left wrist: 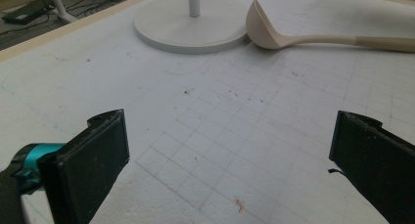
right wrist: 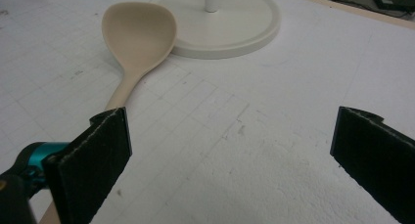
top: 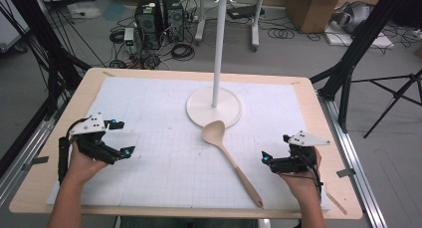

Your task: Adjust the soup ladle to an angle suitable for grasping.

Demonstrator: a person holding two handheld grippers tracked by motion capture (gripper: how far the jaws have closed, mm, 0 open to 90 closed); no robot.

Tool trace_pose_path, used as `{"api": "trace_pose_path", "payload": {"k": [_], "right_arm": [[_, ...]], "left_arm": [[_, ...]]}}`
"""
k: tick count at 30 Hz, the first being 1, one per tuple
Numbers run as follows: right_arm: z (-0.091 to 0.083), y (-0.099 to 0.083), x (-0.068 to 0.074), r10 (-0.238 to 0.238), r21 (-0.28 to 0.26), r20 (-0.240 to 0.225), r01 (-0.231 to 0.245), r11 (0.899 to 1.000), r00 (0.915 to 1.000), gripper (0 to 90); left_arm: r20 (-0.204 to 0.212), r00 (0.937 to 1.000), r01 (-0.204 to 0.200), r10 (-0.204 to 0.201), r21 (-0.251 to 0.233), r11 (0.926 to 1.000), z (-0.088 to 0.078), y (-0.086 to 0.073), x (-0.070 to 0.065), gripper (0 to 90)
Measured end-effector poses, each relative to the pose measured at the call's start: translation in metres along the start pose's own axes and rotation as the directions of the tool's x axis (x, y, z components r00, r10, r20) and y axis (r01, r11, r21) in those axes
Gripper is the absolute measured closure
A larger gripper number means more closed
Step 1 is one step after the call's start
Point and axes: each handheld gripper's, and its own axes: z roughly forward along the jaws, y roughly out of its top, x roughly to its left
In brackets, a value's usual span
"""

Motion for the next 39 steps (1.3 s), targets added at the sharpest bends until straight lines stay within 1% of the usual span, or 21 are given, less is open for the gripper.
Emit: {"api": "trace_pose_path", "payload": {"k": [7, 9, 12, 19, 23, 31, 32, 39], "right_arm": [[0.001, -0.002, -0.001, 0.004, 0.004, 0.001, -0.004, 1.000, 1.0000, 0.6], [0.000, -0.001, 0.001, 0.002, 0.003, 0.002, -0.002, 1.000, 1.0000, 0.6], [-0.001, 0.000, 0.003, -0.004, 0.003, -0.001, 0.004, 1.000, 1.0000, 0.5], [0.000, 0.001, 0.004, -0.001, 0.005, -0.002, 0.001, 1.000, 1.0000, 0.6], [0.001, 0.001, 0.005, -0.009, 0.006, -0.005, 0.009, 1.000, 0.9999, 0.5], [0.001, 0.006, 0.011, -0.022, 0.005, -0.018, 0.022, 1.000, 0.9996, 0.5], [0.002, 0.007, 0.014, -0.021, 0.006, -0.023, 0.021, 1.000, 0.9995, 0.6], [0.008, 0.009, 0.019, -0.038, 0.019, -0.037, 0.039, 0.999, 0.9986, 0.6]], "left_arm": [[0.000, 1.0000, 0.000, 0.000, 0.001, 1.0000, 0.000, 0.000, 0.000, 1.7], [-0.002, 1.0000, -0.007, 0.007, 0.002, 1.0000, 0.000, 0.001, -0.001, 1.6], [0.003, 1.0000, -0.009, 0.009, 0.002, 1.0000, 0.000, 0.001, -0.001, 1.6], [-0.001, 1.0000, -0.006, 0.006, -0.001, 1.0000, 0.000, 0.001, -0.001, 1.7], [-0.002, 1.0000, -0.009, 0.009, 0.003, 1.0000, -0.001, 0.001, 0.000, 1.7], [-0.002, 1.0000, -0.006, 0.006, 0.003, 1.0000, 0.000, 0.001, -0.001, 1.7], [-0.003, 0.9999, -0.010, 0.010, 0.006, 0.9999, 0.000, 0.001, -0.001, 1.7], [-0.005, 0.9999, -0.011, 0.011, 0.004, 0.9999, -0.001, 0.001, -0.001, 1.7]]}}
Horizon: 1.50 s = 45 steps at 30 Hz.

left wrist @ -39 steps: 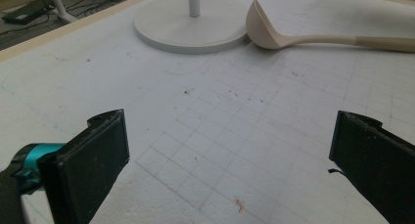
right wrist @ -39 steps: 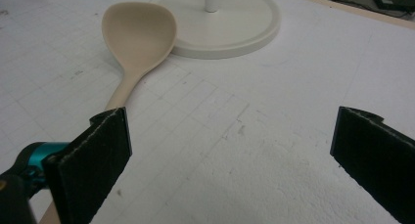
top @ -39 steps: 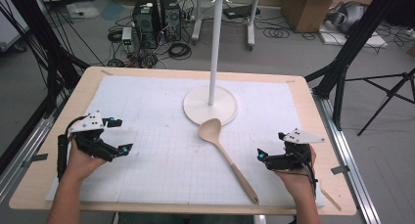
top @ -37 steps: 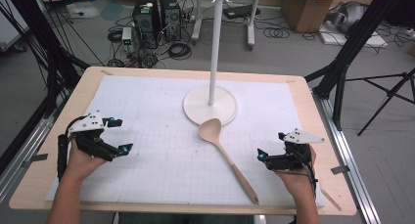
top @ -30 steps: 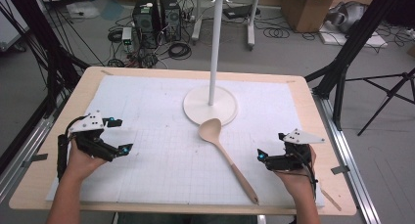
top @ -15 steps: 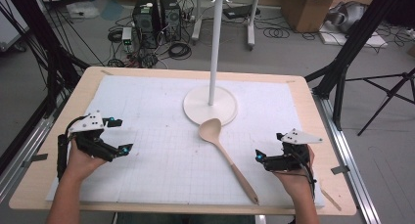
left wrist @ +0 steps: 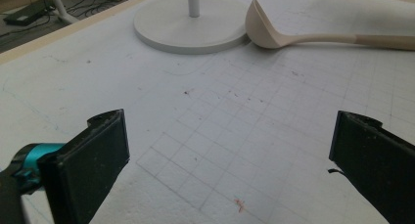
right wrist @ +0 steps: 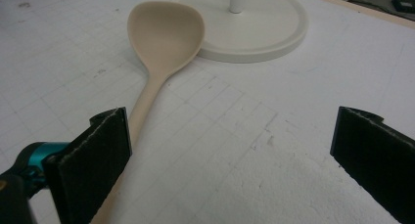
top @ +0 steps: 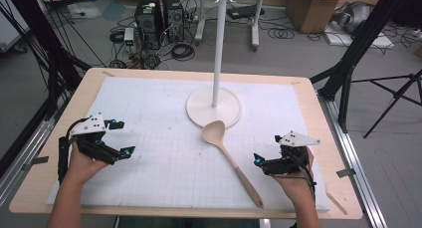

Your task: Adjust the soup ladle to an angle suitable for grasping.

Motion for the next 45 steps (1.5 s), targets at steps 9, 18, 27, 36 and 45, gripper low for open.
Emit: {"api": "trace_pose_path", "payload": {"k": [9, 18, 27, 36, 45], "right_arm": [[0.023, 0.001, 0.017, -0.028, 0.070, -0.048, 0.031, 0.997, 0.9984, 0.5], [0.044, 0.002, 0.036, -0.060, 0.138, -0.097, 0.073, 0.988, 0.9934, 0.6], [0.063, -0.003, 0.047, -0.072, 0.237, -0.118, 0.098, 0.967, 0.9905, 13.9], [0.065, -0.003, 0.053, -0.090, 0.273, -0.148, 0.128, 0.954, 0.9849, 29.8], [0.064, -0.002, 0.056, -0.096, 0.309, -0.189, 0.152, 0.939, 0.9772, 44.4]], "left_arm": [[-0.002, 1.0000, -0.003, 0.003, 0.003, 1.0000, 0.000, 0.000, 0.000, 1.6], [-0.002, 1.0000, 0.000, 0.000, 0.006, 1.0000, 0.001, 0.000, -0.001, 1.7], [-0.005, 1.0000, -0.001, 0.001, 0.005, 1.0000, 0.000, 0.000, 0.000, 1.7], [-0.009, 1.0000, 0.001, -0.001, 0.003, 1.0000, -0.001, -0.001, 0.001, 1.7], [-0.010, 1.0000, -0.001, 0.001, 0.002, 1.0000, -0.002, 0.000, 0.001, 1.7]]}}
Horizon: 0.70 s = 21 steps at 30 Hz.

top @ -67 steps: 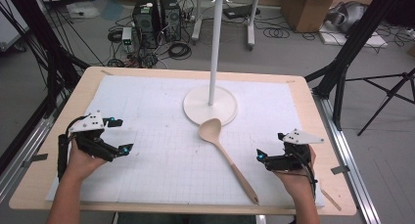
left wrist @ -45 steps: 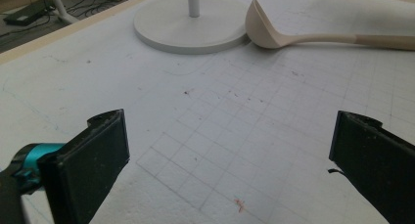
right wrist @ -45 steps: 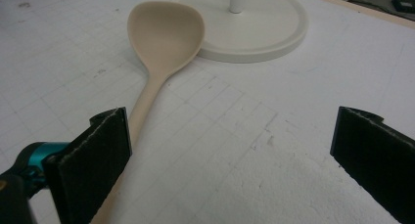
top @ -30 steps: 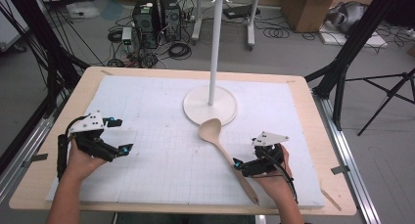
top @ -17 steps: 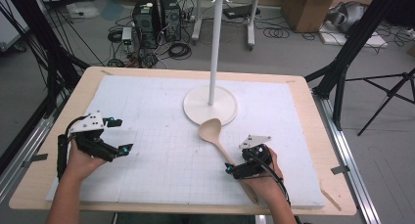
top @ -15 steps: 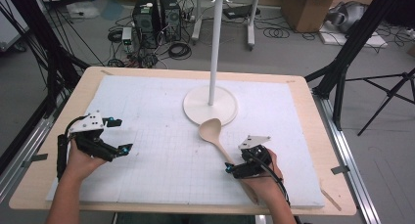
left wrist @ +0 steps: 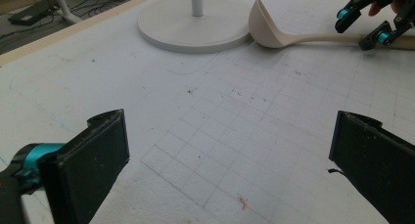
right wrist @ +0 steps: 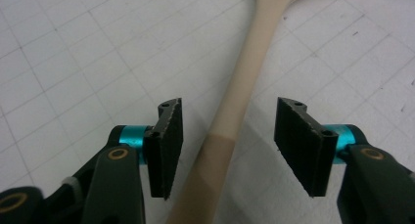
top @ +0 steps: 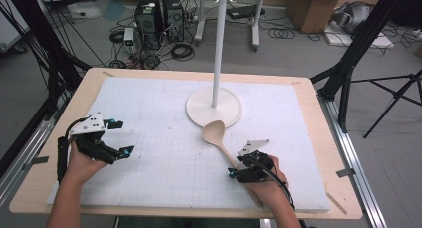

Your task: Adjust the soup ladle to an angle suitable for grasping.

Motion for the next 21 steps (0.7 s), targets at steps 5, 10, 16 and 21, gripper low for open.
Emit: {"api": "trace_pose_path", "payload": {"k": [5, 10, 16, 21], "right_arm": [[-0.0011, -0.0004, -0.0009, 0.007, 0.008, -0.004, -0.007, 1.000, 1.0000, 50.6], [0.0003, -0.0004, -0.0007, 0.008, 0.022, -0.009, -0.008, 1.000, 0.9999, 57.6], [0.0005, 0.0006, -0.0005, 0.018, 0.023, -0.018, -0.017, 1.000, 0.9997, 63.9], [0.0005, 0.0003, -0.0015, 0.030, 0.021, -0.024, -0.029, 0.999, 0.9993, 64.8]], "left_arm": [[0.002, 1.0000, 0.001, -0.001, 0.001, 1.0000, 0.0007, 0.0001, -0.0004, 1.7], [0.003, 1.0000, -0.002, 0.002, 0.003, 1.0000, 0.0007, 0.0002, -0.0003, 1.7], [0.000, 1.0000, -0.005, 0.005, 0.001, 1.0000, -0.0001, 0.0006, -0.0003, 1.7], [0.001, 1.0000, 0.000, 0.000, -0.002, 1.0000, 0.0002, 0.0009, -0.0012, 1.7]]}}
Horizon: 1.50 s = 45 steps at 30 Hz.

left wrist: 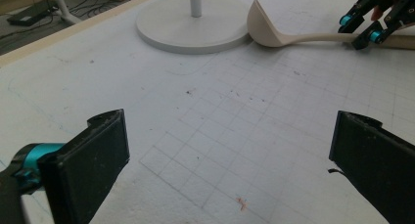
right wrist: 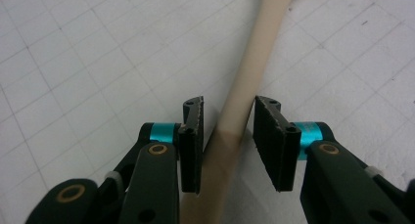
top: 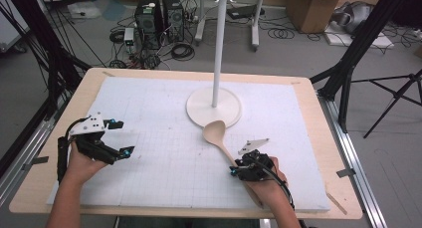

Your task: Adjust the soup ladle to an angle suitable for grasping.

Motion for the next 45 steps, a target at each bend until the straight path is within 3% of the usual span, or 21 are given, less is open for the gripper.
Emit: {"api": "trace_pose_path", "payload": {"k": [13, 17, 26, 32, 37, 44, 45], "right_arm": [[-0.001, 0.001, -0.005, 0.031, 0.003, 0.001, -0.031, 1.000, 0.9995, 72.9], [0.000, 0.003, -0.006, 0.011, 0.010, -0.006, -0.011, 1.000, 0.9999, 77.1], [0.004, 0.010, -0.010, -0.062, 0.025, -0.088, 0.064, 0.998, 0.9942, 77.6], [0.008, 0.019, -0.009, -0.125, 0.029, -0.121, 0.129, 0.991, 0.9848, 77.6], [0.014, 0.030, -0.003, -0.206, 0.032, -0.155, 0.214, 0.976, 0.9661, 77.5], [0.026, 0.047, 0.002, -0.246, 0.026, -0.196, 0.256, 0.966, 0.9493, 77.5], [0.030, 0.053, 0.004, -0.261, 0.030, -0.205, 0.273, 0.962, 0.9434, 77.5]], "left_arm": [[-0.002, 1.0000, -0.002, 0.002, -0.001, 1.0000, -0.003, 0.000, 0.001, 1.7], [0.001, 1.0000, 0.003, -0.003, -0.005, 1.0000, -0.004, 0.000, 0.001, 1.7], [-0.005, 1.0000, 0.006, -0.006, -0.010, 0.9999, -0.008, 0.000, 0.003, 1.7], [-0.007, 0.9999, 0.008, -0.008, -0.013, 0.9999, -0.009, 0.000, 0.003, 1.7], [-0.005, 1.0000, 0.006, -0.006, -0.012, 0.9999, -0.009, 0.000, 0.002, 1.7], [-0.008, 1.0000, 0.002, -0.002, -0.014, 0.9999, -0.011, 0.001, 0.002, 1.7], [-0.008, 1.0000, 0.003, -0.003, -0.015, 0.9999, -0.012, 0.001, 0.002, 1.7]]}}
